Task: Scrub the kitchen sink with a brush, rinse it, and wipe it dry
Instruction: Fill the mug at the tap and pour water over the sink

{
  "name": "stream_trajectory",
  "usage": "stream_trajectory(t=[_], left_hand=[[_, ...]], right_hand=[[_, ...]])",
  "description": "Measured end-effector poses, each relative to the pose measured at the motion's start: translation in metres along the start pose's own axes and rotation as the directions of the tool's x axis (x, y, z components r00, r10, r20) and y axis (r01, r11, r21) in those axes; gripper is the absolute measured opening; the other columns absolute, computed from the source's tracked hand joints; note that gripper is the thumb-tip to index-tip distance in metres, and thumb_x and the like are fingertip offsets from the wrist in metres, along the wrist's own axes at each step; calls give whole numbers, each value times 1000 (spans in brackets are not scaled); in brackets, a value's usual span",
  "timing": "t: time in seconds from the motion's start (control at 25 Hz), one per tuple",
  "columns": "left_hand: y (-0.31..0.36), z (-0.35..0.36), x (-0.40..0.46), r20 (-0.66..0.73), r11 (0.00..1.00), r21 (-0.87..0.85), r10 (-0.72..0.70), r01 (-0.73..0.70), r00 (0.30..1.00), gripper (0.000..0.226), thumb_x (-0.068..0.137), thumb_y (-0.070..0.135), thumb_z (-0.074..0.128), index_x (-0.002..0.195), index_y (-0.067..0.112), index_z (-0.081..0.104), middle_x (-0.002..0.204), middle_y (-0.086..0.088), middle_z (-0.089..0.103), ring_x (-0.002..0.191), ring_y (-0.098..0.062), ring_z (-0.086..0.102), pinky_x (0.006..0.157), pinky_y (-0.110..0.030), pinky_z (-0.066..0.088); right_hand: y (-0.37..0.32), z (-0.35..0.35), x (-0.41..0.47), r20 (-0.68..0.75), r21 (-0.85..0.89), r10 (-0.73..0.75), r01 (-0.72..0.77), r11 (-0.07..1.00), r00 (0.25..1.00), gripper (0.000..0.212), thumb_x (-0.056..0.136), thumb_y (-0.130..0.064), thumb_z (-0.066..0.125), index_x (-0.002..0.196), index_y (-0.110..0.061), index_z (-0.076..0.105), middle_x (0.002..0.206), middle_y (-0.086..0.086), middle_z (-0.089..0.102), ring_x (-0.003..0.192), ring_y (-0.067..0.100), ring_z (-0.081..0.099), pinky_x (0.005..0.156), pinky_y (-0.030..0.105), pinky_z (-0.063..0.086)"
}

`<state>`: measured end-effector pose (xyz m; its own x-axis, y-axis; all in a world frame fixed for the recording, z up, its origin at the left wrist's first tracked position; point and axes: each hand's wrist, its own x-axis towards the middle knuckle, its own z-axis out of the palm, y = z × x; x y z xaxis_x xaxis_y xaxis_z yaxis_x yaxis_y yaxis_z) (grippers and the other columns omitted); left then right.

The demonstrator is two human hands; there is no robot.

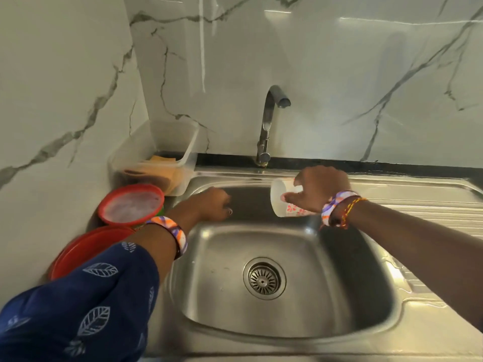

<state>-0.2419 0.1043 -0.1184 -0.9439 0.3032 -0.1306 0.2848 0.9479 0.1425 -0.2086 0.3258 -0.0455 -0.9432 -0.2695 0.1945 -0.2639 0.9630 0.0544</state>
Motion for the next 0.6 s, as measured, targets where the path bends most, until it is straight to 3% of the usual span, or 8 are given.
stream_trajectory(t=[0.12,0.2,0.32,0.44,0.52,0.6], left_hand=[[7,-29,19,-50,975,-204,-104,92,993,39,95,31,51,126,8,57,129,-12,56,121,-26,51,98,-31,39],[11,-40,36,-62,930,-346,-151,121,987,29,94,30,53,109,8,64,104,-10,57,106,-26,57,89,-30,41],[25,-46,60,-60,873,-472,-171,123,983,16,94,31,54,95,15,58,96,-3,49,89,-18,48,82,-29,38],[44,-54,95,-61,818,-548,-247,175,967,40,95,36,51,116,4,59,100,-15,57,89,-21,52,78,-29,37],[54,-59,121,-55,774,-591,-323,230,945,52,94,43,49,120,-2,55,115,-21,59,100,-29,58,75,-32,40],[60,-62,147,-72,743,-625,-362,241,929,52,93,47,49,114,-1,56,112,-17,61,103,-31,59,77,-33,43]], right_hand=[[25,19,10,145,400,236,-275,874,961,38,79,-52,62,66,-16,67,68,4,66,62,17,57,54,21,38],[34,36,11,229,584,344,-411,700,911,36,76,-49,65,56,-18,63,62,3,63,61,18,56,55,22,38],[34,51,18,336,703,368,-491,515,867,31,75,-44,67,55,-21,62,61,0,63,62,20,58,55,23,42],[36,57,37,387,775,372,-516,365,844,33,79,-41,68,57,-18,61,60,-2,59,61,15,55,51,22,39],[37,60,51,407,806,369,-519,285,835,36,79,-43,69,58,-16,60,61,0,60,63,16,55,56,24,41],[38,64,66,429,818,368,-528,230,825,33,79,-41,69,60,-14,62,66,2,62,69,18,57,63,26,43]])
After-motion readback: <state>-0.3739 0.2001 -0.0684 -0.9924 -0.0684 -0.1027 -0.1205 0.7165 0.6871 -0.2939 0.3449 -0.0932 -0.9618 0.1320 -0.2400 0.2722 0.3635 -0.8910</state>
